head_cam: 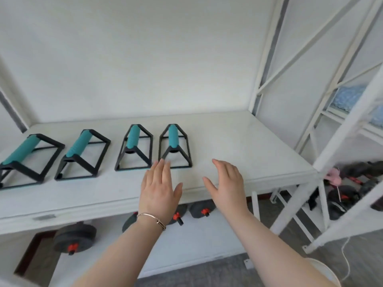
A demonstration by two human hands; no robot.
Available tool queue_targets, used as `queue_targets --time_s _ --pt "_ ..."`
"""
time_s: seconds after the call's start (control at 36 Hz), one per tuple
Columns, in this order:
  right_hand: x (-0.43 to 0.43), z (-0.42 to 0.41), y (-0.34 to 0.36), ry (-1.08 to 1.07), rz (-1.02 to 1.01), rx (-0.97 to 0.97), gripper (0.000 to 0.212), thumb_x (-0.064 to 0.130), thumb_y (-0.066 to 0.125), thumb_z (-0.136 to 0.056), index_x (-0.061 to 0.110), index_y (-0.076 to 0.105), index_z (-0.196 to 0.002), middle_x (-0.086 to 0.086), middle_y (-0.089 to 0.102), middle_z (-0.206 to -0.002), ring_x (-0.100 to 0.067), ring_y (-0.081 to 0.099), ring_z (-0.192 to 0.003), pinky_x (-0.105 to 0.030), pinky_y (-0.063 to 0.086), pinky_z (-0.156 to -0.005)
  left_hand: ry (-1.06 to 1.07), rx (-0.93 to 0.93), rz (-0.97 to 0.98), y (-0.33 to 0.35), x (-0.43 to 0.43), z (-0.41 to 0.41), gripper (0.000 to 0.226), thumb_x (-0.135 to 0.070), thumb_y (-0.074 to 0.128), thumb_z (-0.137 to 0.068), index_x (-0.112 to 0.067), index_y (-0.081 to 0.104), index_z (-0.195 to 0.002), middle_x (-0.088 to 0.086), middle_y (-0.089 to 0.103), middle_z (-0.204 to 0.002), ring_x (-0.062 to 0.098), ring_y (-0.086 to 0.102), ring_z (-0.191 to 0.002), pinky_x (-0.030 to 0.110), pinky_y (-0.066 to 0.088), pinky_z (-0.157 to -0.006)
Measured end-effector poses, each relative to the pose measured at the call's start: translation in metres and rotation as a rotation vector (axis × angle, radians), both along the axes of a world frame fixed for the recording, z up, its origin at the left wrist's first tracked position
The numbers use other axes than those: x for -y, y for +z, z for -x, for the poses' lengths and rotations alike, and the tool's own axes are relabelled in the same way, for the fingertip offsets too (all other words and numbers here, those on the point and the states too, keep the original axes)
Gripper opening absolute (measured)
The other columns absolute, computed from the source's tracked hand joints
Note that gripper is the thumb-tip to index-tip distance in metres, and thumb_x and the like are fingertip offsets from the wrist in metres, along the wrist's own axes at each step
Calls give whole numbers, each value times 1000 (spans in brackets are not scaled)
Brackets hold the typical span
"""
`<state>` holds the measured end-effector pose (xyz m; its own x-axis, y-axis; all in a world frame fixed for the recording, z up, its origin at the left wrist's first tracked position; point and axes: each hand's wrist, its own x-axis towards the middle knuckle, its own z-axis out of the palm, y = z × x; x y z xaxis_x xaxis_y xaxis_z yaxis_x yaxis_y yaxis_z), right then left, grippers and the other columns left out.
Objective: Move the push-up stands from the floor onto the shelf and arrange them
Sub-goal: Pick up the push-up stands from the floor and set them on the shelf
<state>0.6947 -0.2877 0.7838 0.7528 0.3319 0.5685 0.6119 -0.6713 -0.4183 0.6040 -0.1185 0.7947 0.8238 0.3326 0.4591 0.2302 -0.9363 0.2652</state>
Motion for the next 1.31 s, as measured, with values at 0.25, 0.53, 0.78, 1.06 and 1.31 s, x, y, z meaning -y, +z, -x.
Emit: queue_targets --time_s 0.25,0.53,0.78,1.06,1.31 --pt "111 56 -67 -110 84 -90 53 38 64 -87 11 53 -132 -7 59 -126 -27 53 -118 -41 46 -99 -151 -166 -42 -47 95 27 67 -34 65 -85 -3 44 -140 16 46 -145 34 39 -138 46 31 -114" --pt "182 115 -199 -295 169 -393 50 43 57 -90 11 54 -128 -7 61 -117 -26 56 -108 -38 48 -91 -294 -473 -3 -171 155 42 69 -37 65 -86 -4 42 -142 16 46 -145 35 44 -134 46 35 -110" --pt "204 156 -366 -480 211 -756 54 40 62 -88 9 52 -131 -9 61 -118 -30 57 -109 -44 50 -91 -351 -920 30 -343 175 45 70 -44 43 -96 -9 14 -150 10 24 -154 28 28 -140 41 30 -115" --pt "223 182 -613 -570 319 -1022 56 38 61 -89 9 48 -135 -12 58 -122 -34 56 -110 -45 48 -90 -344 -1193 -17 -604 198 47 75 -47 49 -94 -7 15 -148 11 30 -149 30 32 -136 43 38 -108" --pt "225 196 -813 -557 360 -1195 57 43 57 -92 9 42 -136 -12 53 -123 -31 52 -109 -42 50 -85 -175 -1360 95 -816 197 56 78 -45 51 -94 -7 12 -150 14 28 -151 34 28 -139 47 38 -106"
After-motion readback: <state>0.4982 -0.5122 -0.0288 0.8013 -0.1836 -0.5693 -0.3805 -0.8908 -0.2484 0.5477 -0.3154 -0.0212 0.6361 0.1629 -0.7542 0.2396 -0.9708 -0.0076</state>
